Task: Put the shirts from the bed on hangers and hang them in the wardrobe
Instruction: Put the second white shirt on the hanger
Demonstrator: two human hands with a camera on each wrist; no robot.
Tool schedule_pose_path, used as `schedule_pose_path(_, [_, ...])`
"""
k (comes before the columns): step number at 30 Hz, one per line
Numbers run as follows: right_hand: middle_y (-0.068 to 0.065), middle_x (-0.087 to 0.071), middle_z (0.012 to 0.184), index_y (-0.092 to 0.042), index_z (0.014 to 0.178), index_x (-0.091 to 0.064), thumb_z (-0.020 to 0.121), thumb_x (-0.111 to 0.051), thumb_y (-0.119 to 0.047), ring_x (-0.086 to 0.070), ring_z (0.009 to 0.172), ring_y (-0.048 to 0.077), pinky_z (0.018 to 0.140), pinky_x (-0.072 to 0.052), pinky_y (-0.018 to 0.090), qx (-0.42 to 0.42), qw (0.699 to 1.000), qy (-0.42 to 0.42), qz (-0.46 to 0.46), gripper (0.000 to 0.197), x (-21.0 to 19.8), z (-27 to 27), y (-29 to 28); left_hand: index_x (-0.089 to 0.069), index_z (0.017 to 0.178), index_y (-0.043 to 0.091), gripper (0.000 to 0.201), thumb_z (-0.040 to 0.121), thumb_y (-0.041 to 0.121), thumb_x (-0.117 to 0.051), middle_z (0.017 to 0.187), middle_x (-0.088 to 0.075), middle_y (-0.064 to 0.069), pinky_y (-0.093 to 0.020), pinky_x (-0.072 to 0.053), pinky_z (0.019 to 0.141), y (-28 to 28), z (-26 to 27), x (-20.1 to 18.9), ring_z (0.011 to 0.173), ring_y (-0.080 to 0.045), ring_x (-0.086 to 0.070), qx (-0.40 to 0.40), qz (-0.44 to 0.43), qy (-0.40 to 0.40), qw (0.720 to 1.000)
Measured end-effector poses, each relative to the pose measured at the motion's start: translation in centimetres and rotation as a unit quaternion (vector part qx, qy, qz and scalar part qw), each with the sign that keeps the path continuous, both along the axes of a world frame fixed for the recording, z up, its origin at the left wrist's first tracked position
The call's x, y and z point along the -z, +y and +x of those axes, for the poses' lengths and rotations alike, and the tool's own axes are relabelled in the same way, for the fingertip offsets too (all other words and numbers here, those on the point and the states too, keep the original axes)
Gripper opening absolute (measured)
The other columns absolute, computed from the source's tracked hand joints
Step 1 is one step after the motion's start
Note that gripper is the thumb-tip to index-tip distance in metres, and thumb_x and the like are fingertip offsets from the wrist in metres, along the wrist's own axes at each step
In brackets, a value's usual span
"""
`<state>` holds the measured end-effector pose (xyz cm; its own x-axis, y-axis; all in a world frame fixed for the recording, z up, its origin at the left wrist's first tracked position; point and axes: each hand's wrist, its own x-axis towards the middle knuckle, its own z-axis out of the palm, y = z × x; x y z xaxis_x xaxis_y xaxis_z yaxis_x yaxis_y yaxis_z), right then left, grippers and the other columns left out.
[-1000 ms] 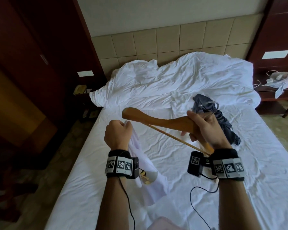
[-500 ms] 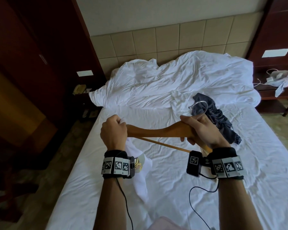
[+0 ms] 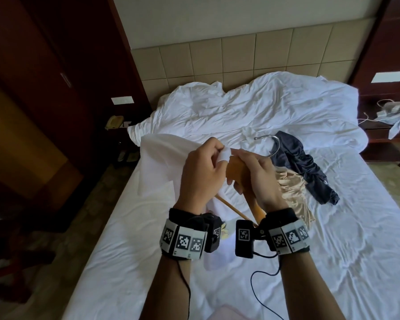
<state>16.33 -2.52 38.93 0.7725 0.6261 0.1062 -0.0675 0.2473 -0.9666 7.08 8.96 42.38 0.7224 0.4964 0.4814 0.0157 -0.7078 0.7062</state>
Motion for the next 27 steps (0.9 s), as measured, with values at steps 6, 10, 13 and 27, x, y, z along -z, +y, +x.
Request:
schedule_pose_path(6, [0.027, -0.056, 0.068, 0.019, 0.088, -0.062, 0.11, -0.051, -0.022, -0.047, 0.047, 0.028, 0.043, -0.03, 0.034, 0.038, 0.997, 0.032, 0.057, 0.047, 0.9, 0.8, -0.3, -0.07, 0.105, 0.017, 0.009, 0.1, 0.024, -0.066, 0.086, -0.071, 0.006, -0.031, -0.055, 0.073, 0.8, -0.8, -1.0, 0.081, -0.014, -0.067, 0.092, -0.002, 0.043, 0.995])
schedule_pose_path(10, [0.017, -0.046, 0.066, 0.014, 0.079, -0.049, 0.107, -0.053, -0.015, -0.045, 0.052, 0.028, 0.042, -0.027, 0.035, 0.066, 0.992, 0.065, 0.09, 0.041, 1.4, 1.5, -0.6, -0.067, 0.127, 0.014, 0.028, 0.099, 0.019, -0.061, 0.126, -0.064, 0.001, -0.029, -0.05, 0.099, 3.2, -1.1, -0.9, 0.118, -0.012, -0.059, -0.007, 0.093, -0.001, 0.996])
schedule_pose_path(13, [0.009, -0.047, 0.061, -0.006, 0.075, -0.05, 0.107, -0.054, -0.015, -0.048, 0.051, 0.029, 0.041, -0.029, 0.033, 0.061, 0.991, 0.069, 0.1, 0.034, 1.4, 1.8, -1.0, -0.05, 0.149, 0.012, 0.048, 0.103, 0.023, -0.056, 0.16, -0.043, -0.006, -0.025, -0.029, 0.12, 5.0, -1.5, -0.5, 0.15, -0.018, -0.035, -0.128, 0.124, 0.029, 0.984])
schedule_pose_path(27, [0.009, -0.051, 0.045, -0.003, 0.057, -0.051, 0.111, -0.052, -0.024, -0.04, 0.044, 0.037, 0.048, -0.027, 0.054, 0.016, 0.996, 0.026, 0.08, 0.058, 0.6, 0.8, 0.4, -0.075, 0.113, 0.017, 0.031, 0.103, 0.019, -0.046, 0.103, -0.076, 0.004, -0.044, -0.055, 0.088, 2.0, -0.4, -0.8, 0.098, -0.015, -0.067, 0.01, 0.105, 0.071, 0.992])
